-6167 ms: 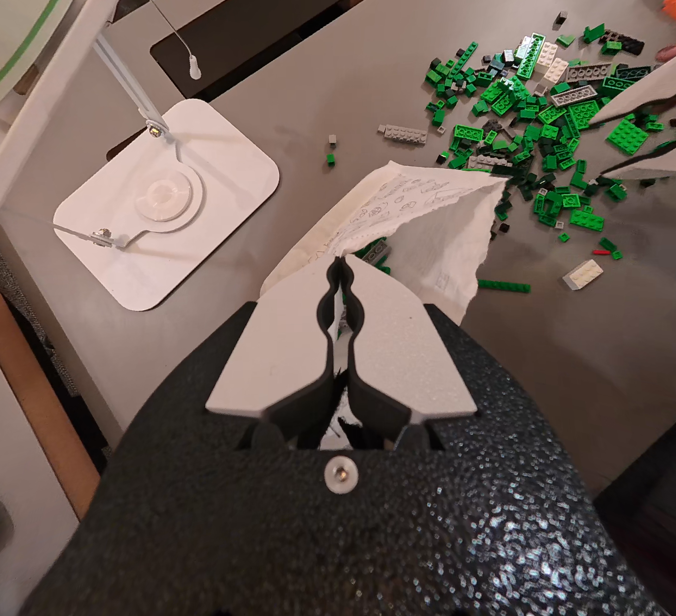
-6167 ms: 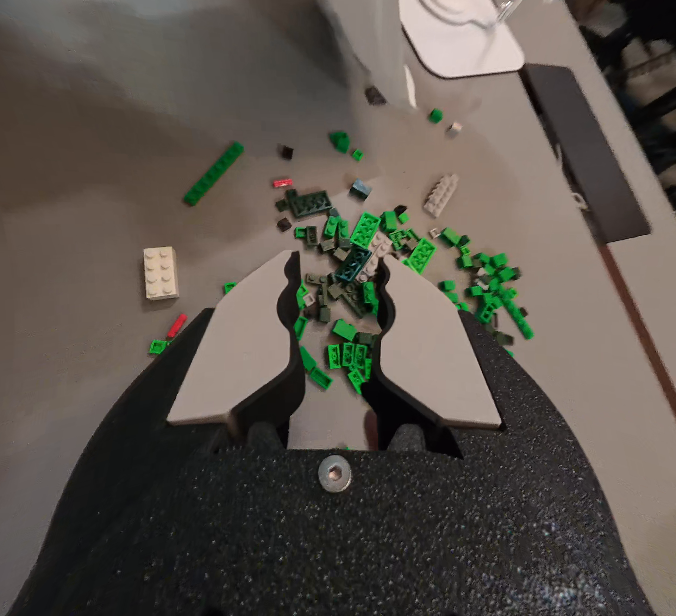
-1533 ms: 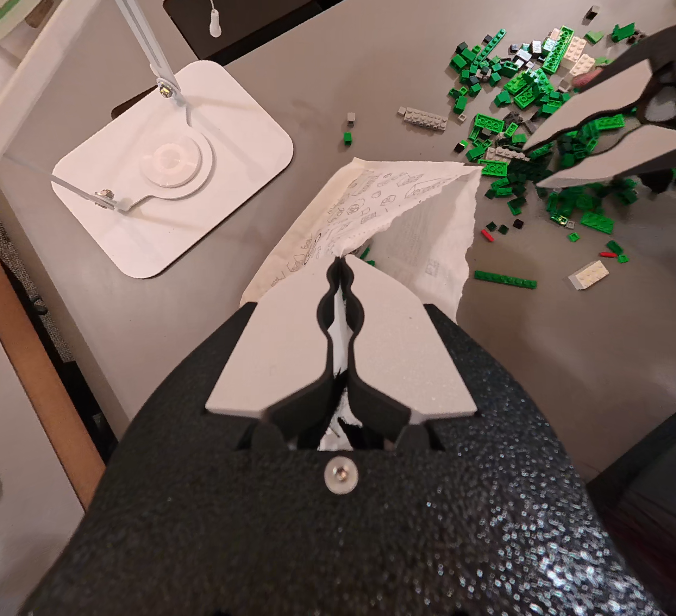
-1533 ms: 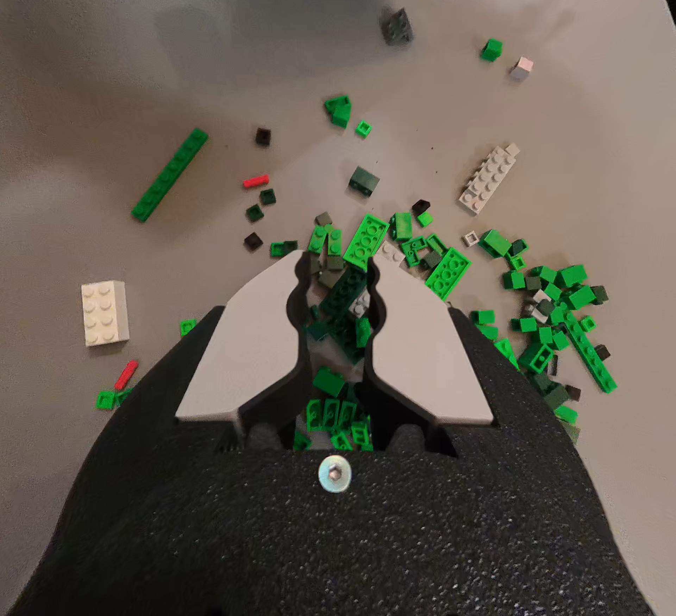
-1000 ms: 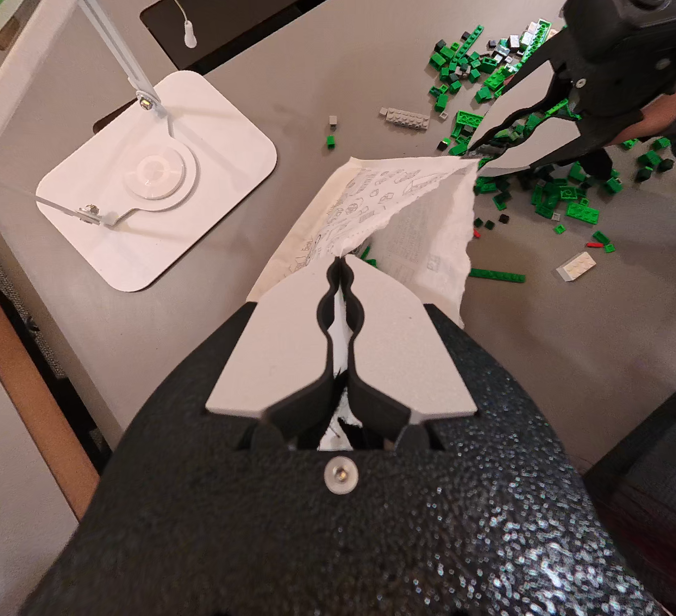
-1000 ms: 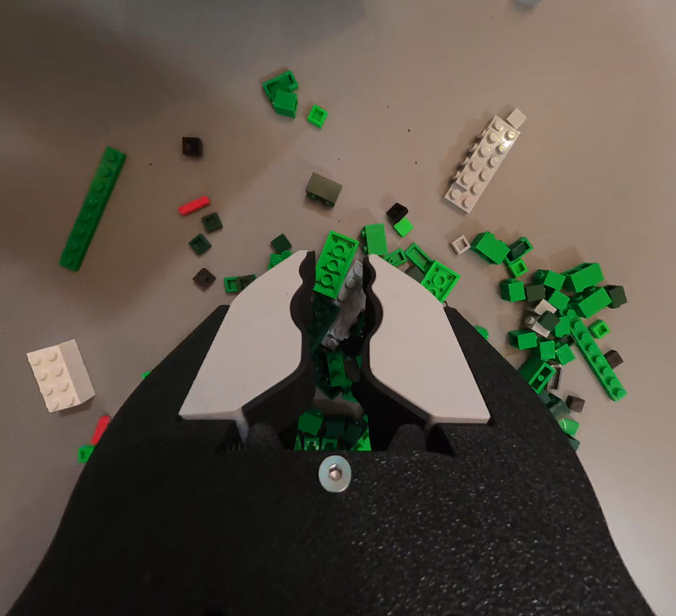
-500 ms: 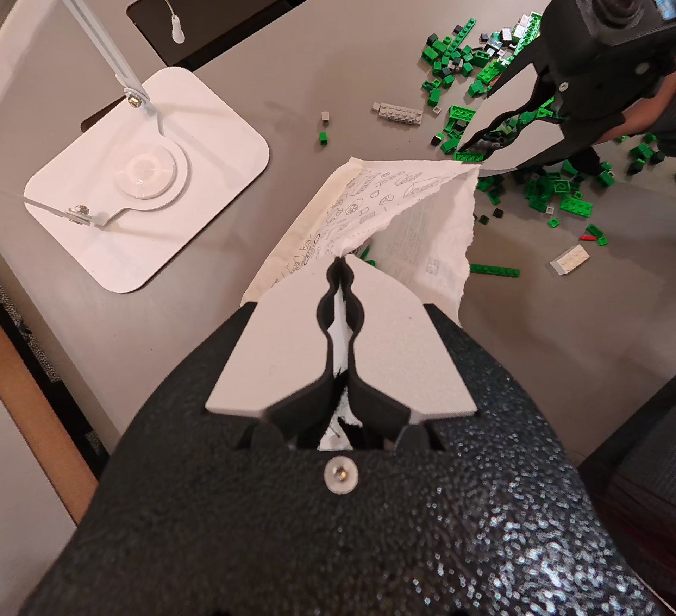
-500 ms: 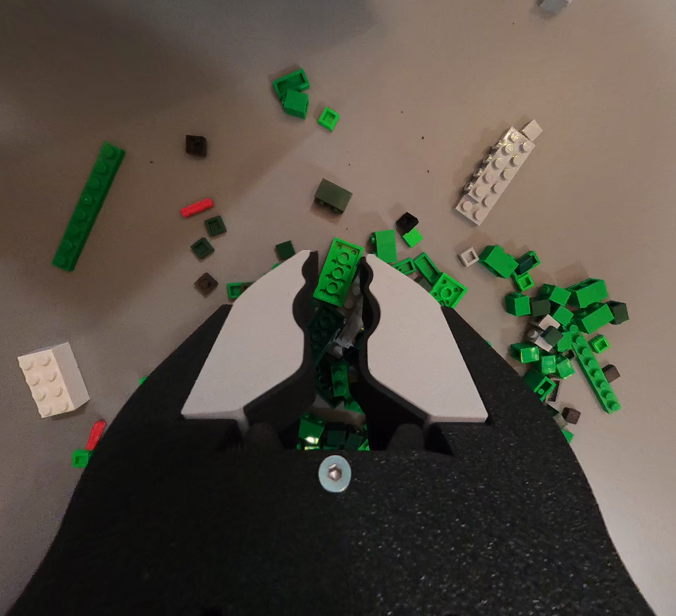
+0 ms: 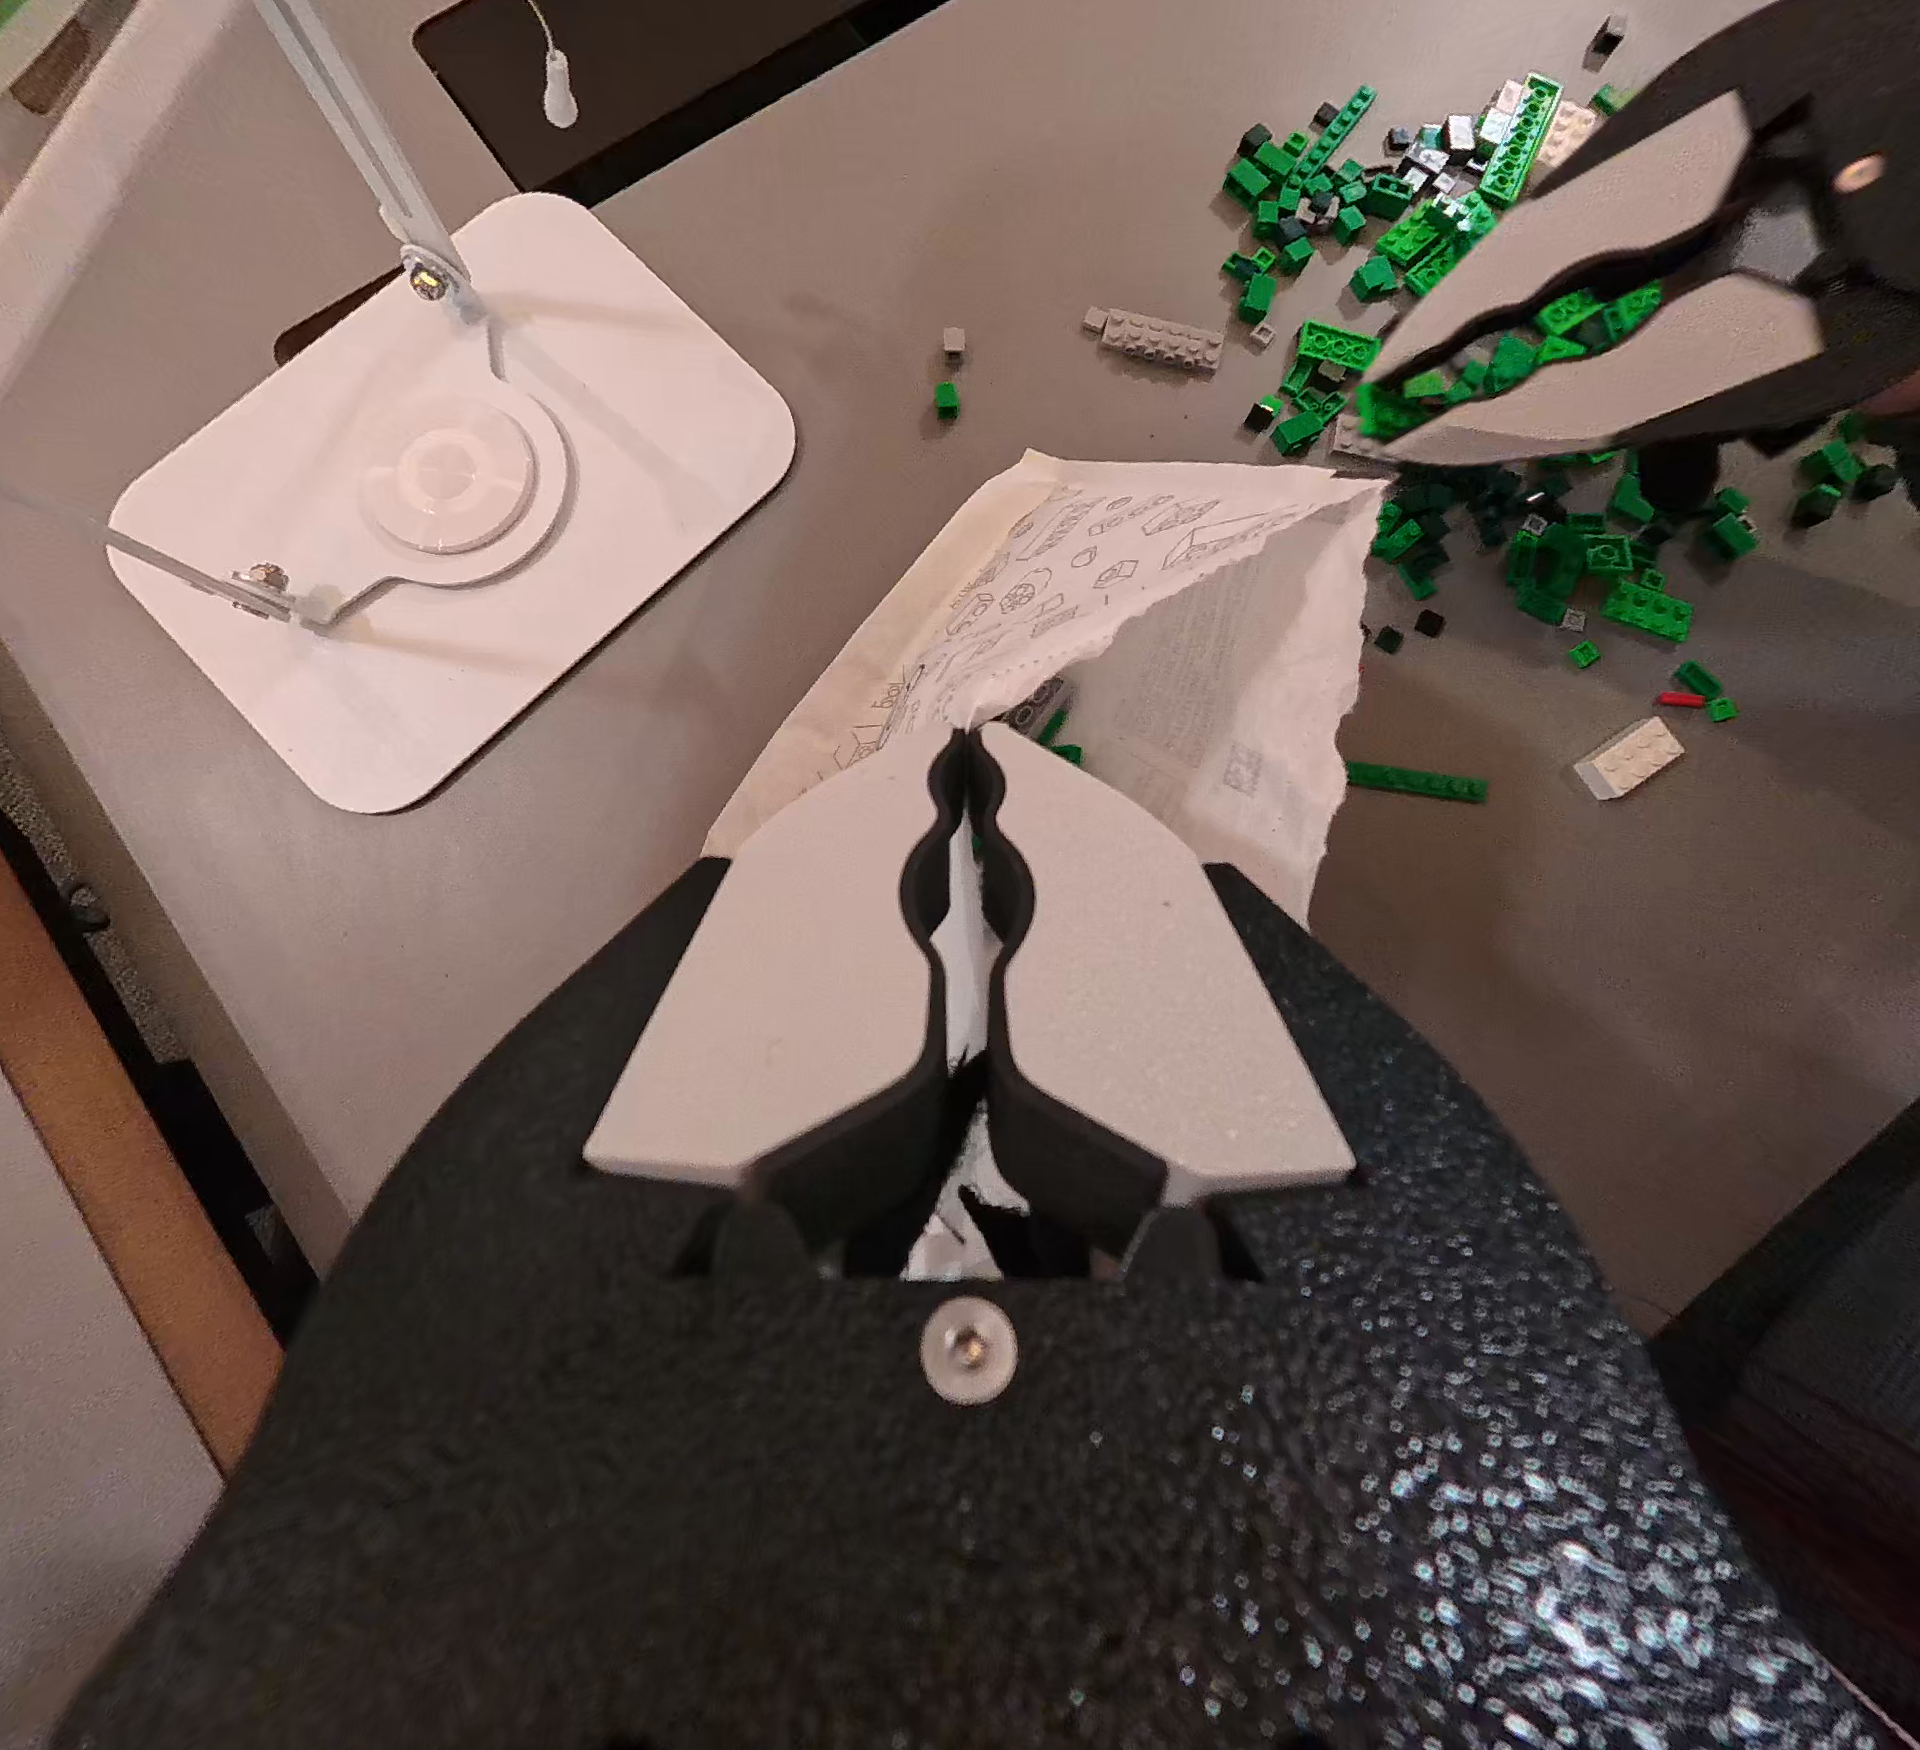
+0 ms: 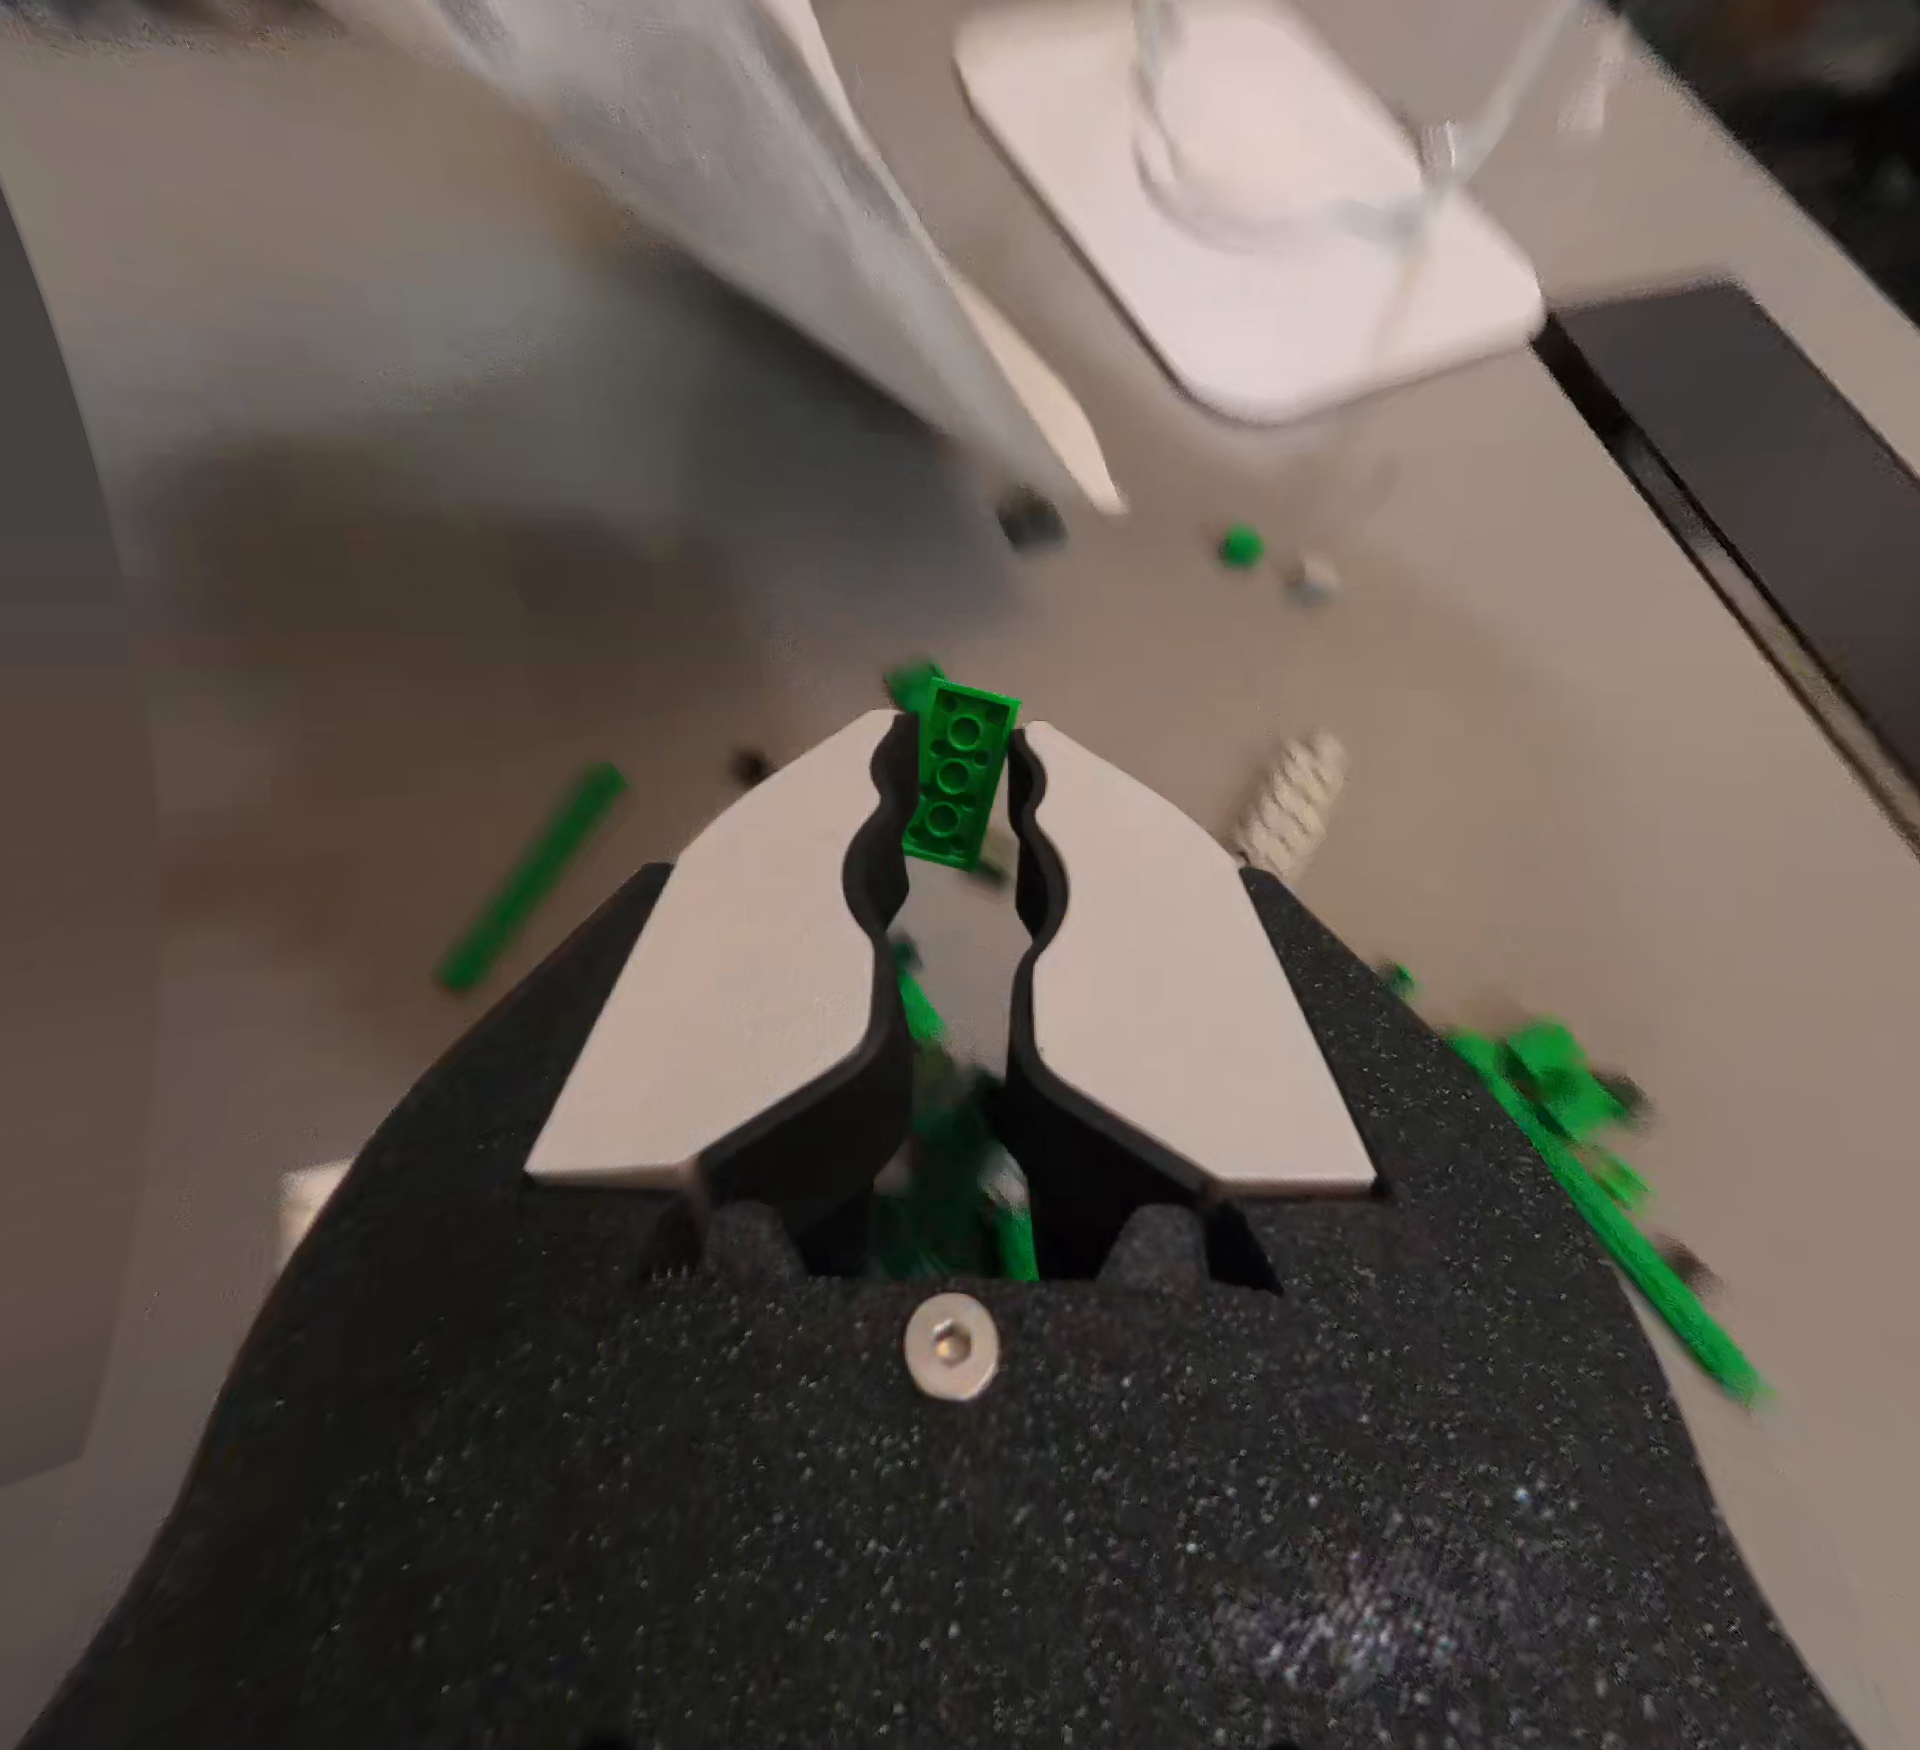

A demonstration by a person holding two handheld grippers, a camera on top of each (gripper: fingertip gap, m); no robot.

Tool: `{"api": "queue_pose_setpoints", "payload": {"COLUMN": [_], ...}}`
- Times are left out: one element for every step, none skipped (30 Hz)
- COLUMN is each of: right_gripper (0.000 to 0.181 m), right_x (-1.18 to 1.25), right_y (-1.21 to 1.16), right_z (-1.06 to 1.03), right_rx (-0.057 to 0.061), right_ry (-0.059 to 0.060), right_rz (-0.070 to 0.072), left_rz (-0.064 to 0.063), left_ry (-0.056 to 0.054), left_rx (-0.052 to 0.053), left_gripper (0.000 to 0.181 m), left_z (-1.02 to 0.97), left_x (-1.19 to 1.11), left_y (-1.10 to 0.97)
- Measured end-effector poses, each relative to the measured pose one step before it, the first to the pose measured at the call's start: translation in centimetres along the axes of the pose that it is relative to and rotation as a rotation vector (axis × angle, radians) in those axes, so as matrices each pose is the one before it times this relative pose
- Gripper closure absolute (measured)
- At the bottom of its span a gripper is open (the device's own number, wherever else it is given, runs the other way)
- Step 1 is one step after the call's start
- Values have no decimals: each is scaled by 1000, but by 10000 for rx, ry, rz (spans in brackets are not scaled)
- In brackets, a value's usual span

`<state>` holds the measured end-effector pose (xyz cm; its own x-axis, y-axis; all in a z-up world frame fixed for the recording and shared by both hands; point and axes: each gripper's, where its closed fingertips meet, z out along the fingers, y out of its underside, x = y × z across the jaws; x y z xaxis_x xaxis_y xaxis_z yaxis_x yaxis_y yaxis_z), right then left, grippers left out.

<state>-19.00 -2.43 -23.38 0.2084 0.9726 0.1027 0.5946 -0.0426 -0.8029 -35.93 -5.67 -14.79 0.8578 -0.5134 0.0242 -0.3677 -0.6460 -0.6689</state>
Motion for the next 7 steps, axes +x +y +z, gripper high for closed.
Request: {"api": "queue_pose_setpoints", "payload": {"right_gripper": [166, 165, 165, 165, 165, 165, 165], "right_x": [-903, -988, -1154, -1061, -823, -685, -381], "right_y": [-1720, -1708, -1645, -1461, -1190, -876, -551], "right_z": [-705, -684, -665, -607, -543, -447, -327], "right_rx": [1365, 1353, 1300, 1171, 966, 746, 506], "right_ry": [-824, -966, -1127, -1068, -888, -734, -444], "right_rz": [596, 760, 784, 796, 707, 517, 347], "left_rz": [-6, -1, 12, 21, 19, 17, 23], "left_ry": [2, -7, -5, 4, 10, 11, 28], "left_rx": [5, 3, 0, -3, -2, 0, -2], "left_gripper": [181, 181, 181, 181, 181, 181, 181], "left_z": [-13, -20, -2, -3, 7, 22, 15], "left_x": [-14, -7, 17, 44, 56, 53, 77], "left_y": [12, 6, -11, -9, -20, -22, -14]}}
